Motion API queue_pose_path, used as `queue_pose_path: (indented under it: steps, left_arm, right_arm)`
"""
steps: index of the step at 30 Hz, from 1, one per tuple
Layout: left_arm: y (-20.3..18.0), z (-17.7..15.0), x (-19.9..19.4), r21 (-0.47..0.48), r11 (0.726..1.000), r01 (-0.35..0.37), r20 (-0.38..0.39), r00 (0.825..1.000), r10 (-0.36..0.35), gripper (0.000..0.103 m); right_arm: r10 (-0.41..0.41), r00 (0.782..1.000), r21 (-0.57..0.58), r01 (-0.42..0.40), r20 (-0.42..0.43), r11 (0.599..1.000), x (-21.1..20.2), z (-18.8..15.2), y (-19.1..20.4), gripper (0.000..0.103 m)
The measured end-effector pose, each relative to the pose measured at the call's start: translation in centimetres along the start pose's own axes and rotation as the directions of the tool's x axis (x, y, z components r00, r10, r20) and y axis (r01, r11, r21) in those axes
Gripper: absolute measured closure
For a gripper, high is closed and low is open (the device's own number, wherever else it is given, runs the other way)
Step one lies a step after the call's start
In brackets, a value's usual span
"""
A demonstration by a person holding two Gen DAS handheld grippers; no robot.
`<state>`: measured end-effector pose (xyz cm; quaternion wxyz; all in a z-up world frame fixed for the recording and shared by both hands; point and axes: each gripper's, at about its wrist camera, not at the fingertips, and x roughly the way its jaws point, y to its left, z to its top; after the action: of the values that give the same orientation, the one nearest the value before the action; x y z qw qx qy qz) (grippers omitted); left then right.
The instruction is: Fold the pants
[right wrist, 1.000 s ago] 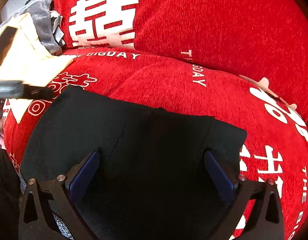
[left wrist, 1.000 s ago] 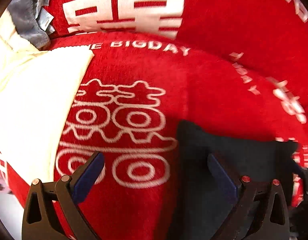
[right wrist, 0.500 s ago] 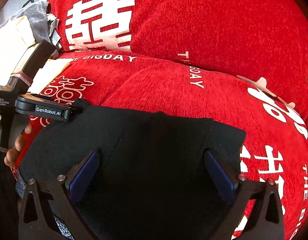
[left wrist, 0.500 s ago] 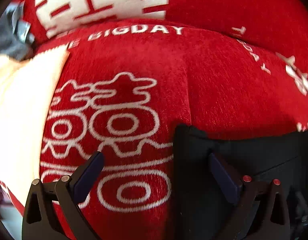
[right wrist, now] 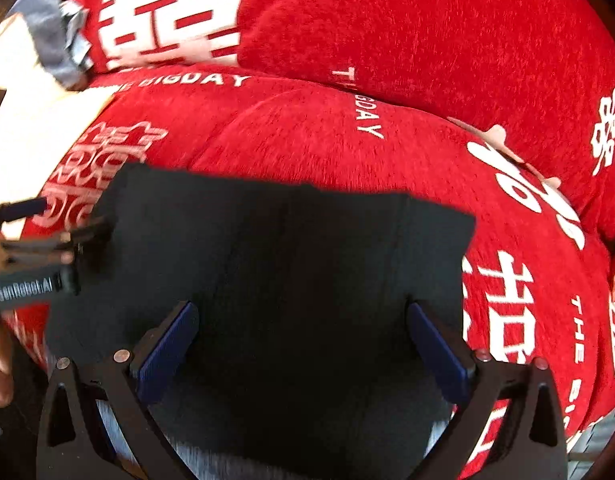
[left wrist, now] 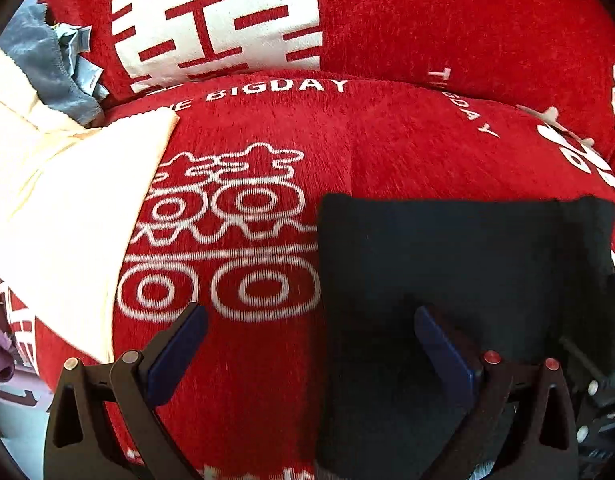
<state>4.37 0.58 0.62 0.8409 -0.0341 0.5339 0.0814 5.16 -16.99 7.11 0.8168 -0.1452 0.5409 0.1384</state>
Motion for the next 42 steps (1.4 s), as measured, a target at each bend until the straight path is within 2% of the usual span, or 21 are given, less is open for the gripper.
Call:
queue_pose_path:
  steps: [4, 10, 17, 20, 22, 23, 25, 27, 28, 30, 33, 42]
  left_arm:
    - [-0.2, -1.6, -1.0, -0.001, 1.0, 0.001, 0.008, 1.0, -0.001, 0.0]
    - [-0.4, -3.4, -1.6, -0.011, 1.0, 0.007, 0.017, 1.0, -0.007, 0.0]
    - [0.0, -5.1, -2.7, -0.018, 1.0, 0.019, 0.021, 1.0, -0.019, 0.0]
    - [0.2, -5.7, -3.1, -0.027, 0.999, 0.03, 0.029, 0.999, -0.029, 0.0]
    - [0.3, -6.0, -3.2, -0.033, 0.999, 0.037, 0.032, 0.999, -0.036, 0.0]
    - [0.3, -6.1, -3.2, -0.035, 0.999, 0.04, 0.031, 0.999, -0.038, 0.0]
    - [0.3, -6.3, -2.7, -0.04, 0.998, 0.043, 0.027, 0.999, -0.042, 0.0]
    - [0.3, -6.4, -2.1, -0.042, 0.998, 0.048, 0.021, 0.999, -0.048, 0.0]
    - [0.3, -6.4, -2.1, -0.046, 0.997, 0.06, 0.018, 0.998, -0.059, 0.0]
    - [0.4, -6.4, -2.2, -0.048, 0.997, 0.057, 0.017, 0.998, -0.056, 0.0]
    - [0.1, -6.4, -2.8, -0.04, 0.998, 0.038, 0.024, 0.999, -0.037, 0.0]
    - [-0.9, -7.4, -5.4, -0.041, 0.999, 0.035, 0.044, 0.998, -0.034, 0.0]
  right_arm:
    - [0.02, 0.999, 0.035, -0.021, 0.027, 0.999, -1.4, -2.3, -0.8, 0.0]
    - [-0.052, 0.996, -0.015, 0.053, 0.066, 0.998, -2.6, -5.2, 0.0, 0.0]
    - [-0.037, 0.998, 0.061, 0.034, 0.043, 0.998, -3.6, -7.0, -0.5, 0.0]
    - [-0.126, 0.984, 0.057, 0.12, 0.126, 0.991, -5.4, -7.3, 0.0, 0.0]
    - [-0.128, 0.976, 0.044, 0.123, 0.175, 0.991, -6.3, -7.1, 0.5, 0.0]
    - [-0.098, 0.976, 0.032, 0.094, 0.195, 0.995, -6.7, -6.9, 0.8, 0.0]
    - [-0.044, 0.983, 0.019, 0.041, 0.18, 0.999, -6.3, -6.7, 1.2, 0.0]
    - [0.022, 0.996, 0.046, -0.027, 0.089, 0.999, -4.0, -6.7, 1.0, 0.0]
    - [0.019, 0.997, 0.054, -0.023, 0.068, 0.998, -3.3, -6.8, 1.0, 0.0]
    - [-0.031, 0.996, 0.012, 0.03, 0.081, 0.999, -3.0, -7.0, 1.4, 0.0]
    - [-0.041, 0.996, -0.012, 0.042, 0.075, 0.999, -3.6, -6.9, 1.9, 0.0]
    - [-0.098, 0.994, 0.13, 0.091, 0.047, 0.987, -4.8, -5.9, 0.2, 0.0]
